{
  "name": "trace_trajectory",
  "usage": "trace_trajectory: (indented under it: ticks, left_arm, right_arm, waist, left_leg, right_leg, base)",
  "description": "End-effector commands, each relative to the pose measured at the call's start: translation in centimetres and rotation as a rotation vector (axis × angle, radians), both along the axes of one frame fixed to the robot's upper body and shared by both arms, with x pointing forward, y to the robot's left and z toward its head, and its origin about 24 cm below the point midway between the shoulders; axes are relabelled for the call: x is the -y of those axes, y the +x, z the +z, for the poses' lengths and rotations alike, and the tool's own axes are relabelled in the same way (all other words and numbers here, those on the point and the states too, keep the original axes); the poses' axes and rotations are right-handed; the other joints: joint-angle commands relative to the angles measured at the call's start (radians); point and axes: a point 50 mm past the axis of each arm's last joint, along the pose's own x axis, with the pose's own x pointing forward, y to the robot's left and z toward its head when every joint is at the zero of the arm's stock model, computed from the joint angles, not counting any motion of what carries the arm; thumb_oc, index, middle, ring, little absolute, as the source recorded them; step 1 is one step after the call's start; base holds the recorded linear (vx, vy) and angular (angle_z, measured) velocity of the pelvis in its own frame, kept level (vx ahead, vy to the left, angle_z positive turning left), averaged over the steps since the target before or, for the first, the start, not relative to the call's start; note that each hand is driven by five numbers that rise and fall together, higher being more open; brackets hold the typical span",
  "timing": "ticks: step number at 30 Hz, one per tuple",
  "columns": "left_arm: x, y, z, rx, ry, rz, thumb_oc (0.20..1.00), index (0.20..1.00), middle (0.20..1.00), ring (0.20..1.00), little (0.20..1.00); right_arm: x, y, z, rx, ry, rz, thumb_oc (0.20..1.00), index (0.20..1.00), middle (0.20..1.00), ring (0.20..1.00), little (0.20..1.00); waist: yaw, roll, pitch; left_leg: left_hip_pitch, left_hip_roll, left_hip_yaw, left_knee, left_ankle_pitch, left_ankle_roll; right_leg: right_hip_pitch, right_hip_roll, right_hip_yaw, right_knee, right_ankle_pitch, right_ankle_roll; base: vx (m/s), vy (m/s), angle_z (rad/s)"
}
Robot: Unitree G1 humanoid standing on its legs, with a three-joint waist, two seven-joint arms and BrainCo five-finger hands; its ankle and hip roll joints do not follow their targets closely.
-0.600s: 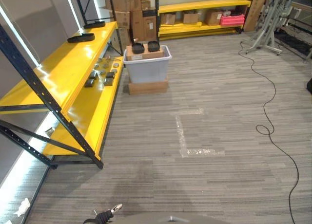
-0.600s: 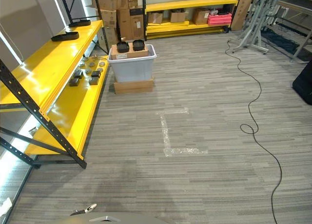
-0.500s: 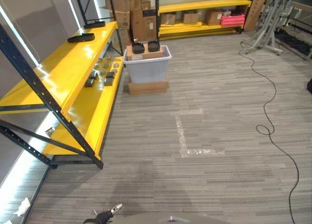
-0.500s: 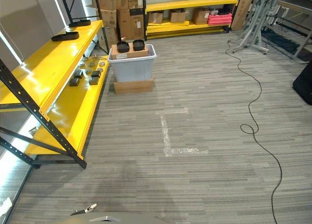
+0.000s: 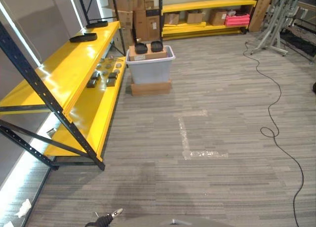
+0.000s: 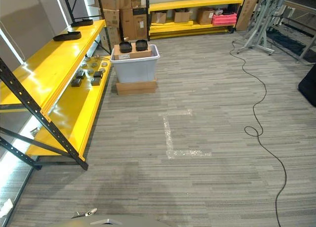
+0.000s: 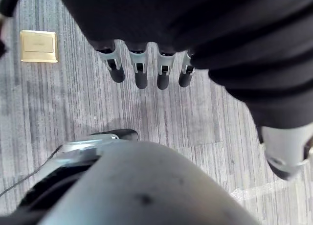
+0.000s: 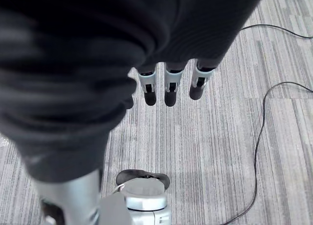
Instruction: Move parts from the plastic box to the shelf.
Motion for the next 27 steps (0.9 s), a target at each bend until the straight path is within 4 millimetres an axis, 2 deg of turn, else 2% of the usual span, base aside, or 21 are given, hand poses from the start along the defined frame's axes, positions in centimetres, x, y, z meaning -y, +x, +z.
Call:
trace_trajectory:
  ticks: [1, 18, 27]
  left_arm:
    - [-0.26, 0.95, 0.01, -0.013, 0.024, 0.04, 1.0, 1.0, 1.0, 1.0, 1.0]
    - [-0.35, 0.58, -0.12, -0.062, 0.061, 0.055, 1.0, 1.0, 1.0, 1.0, 1.0]
    - [-0.79, 0.91, 0.01, -0.034, 0.076, 0.057, 1.0, 1.0, 1.0, 1.0, 1.0]
  right_arm:
    - [-0.09, -0.15, 0.05, -0.028, -0.022, -0.01, 1.0, 1.0, 1.0, 1.0, 1.0]
    - [-0.25, 0.19, 0.01, -0.024, -0.029, 0.0, 1.0, 1.0, 1.0, 1.0, 1.0]
    - [0.34, 0.74, 0.19, 0.067, -0.025, -0.179, 1.0, 1.0, 1.0, 1.0, 1.0]
  waist:
    - [-0.004, -0.048, 0.001]
    - [-0.008, -0.05, 0.003]
    - [-0.01, -0.048, 0.007]
  left_leg:
    - [0.02, -0.079, -0.048, -0.064, -0.025, 0.014]
    - [0.028, -0.082, -0.049, -0.064, -0.029, 0.016]
    - [0.024, -0.102, -0.064, -0.056, -0.034, 0.029]
  right_leg:
    - [0.146, -0.027, -0.013, -0.244, 0.127, 0.085]
    - [0.151, -0.033, -0.006, -0.244, 0.128, 0.085]
    - [0.149, -0.047, 0.013, -0.244, 0.141, 0.09]
  base:
    - [0.0, 0.0, 0.0]
    - [0.0, 0.0, 0.0]
    - [0.03, 0.05, -0.03]
